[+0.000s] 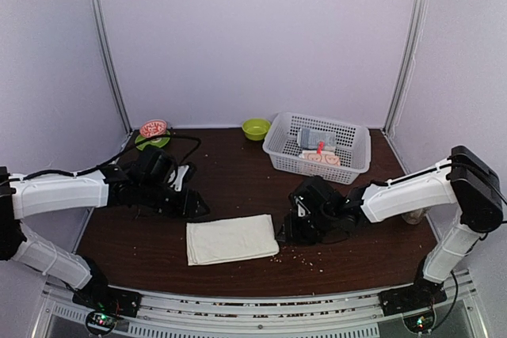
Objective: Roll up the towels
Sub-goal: Smooth out the towel at the center of the board, then roll the towel at the center of the board.
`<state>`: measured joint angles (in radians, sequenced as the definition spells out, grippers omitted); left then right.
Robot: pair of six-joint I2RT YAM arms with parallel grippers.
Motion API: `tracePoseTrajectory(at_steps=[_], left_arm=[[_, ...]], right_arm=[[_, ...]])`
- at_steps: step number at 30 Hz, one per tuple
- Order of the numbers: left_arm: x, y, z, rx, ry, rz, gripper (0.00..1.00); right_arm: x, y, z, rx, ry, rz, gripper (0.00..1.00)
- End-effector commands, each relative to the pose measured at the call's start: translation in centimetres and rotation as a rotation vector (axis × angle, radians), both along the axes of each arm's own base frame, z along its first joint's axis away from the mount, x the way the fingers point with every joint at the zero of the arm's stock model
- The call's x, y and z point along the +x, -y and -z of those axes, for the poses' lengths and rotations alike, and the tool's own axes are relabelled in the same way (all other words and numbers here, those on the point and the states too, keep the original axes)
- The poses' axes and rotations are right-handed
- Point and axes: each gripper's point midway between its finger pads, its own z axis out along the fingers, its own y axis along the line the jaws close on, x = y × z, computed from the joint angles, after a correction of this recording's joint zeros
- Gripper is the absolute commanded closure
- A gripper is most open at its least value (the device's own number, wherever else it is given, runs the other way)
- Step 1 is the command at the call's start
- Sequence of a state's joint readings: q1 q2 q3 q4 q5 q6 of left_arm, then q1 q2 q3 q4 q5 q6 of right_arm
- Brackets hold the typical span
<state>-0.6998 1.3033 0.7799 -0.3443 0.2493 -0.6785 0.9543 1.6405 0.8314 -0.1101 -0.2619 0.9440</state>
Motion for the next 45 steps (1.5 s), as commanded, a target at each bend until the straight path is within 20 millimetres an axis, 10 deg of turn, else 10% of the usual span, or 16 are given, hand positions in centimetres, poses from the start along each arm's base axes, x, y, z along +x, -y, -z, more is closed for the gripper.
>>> tracePoseTrajectory(at_steps=[1,11,19,31,45], left_arm=[[0.1,-0.1,0.8,0.008,-0.010,0.003,0.50],[0.2,0.1,2.5,0.028,-0.037,0.008,0.52],[-0.1,0.5,4.9,0.064,-0.084,0.040,0.54],[-0.5,6.2,3.7,-0.013,-0.065,0.189,0.56],[0.5,11.7,2.7,-0.082,-0.079,0.275,0.57]], right_arm=[[0.7,-1.3,0.2,0.038,-0.012,0.038,0.58],[-0.5,-2.3,2.4,0.031,-0.080,-0.004,0.64],[-0.6,-0.7,3.5,-0.042,-0.077,-0.005,0.95],[0.8,10.2,-1.4,-0.454,0.119,-0.074,1.00],[1.8,7.3,-1.3,-0.514,0.150,-0.136,1.00]])
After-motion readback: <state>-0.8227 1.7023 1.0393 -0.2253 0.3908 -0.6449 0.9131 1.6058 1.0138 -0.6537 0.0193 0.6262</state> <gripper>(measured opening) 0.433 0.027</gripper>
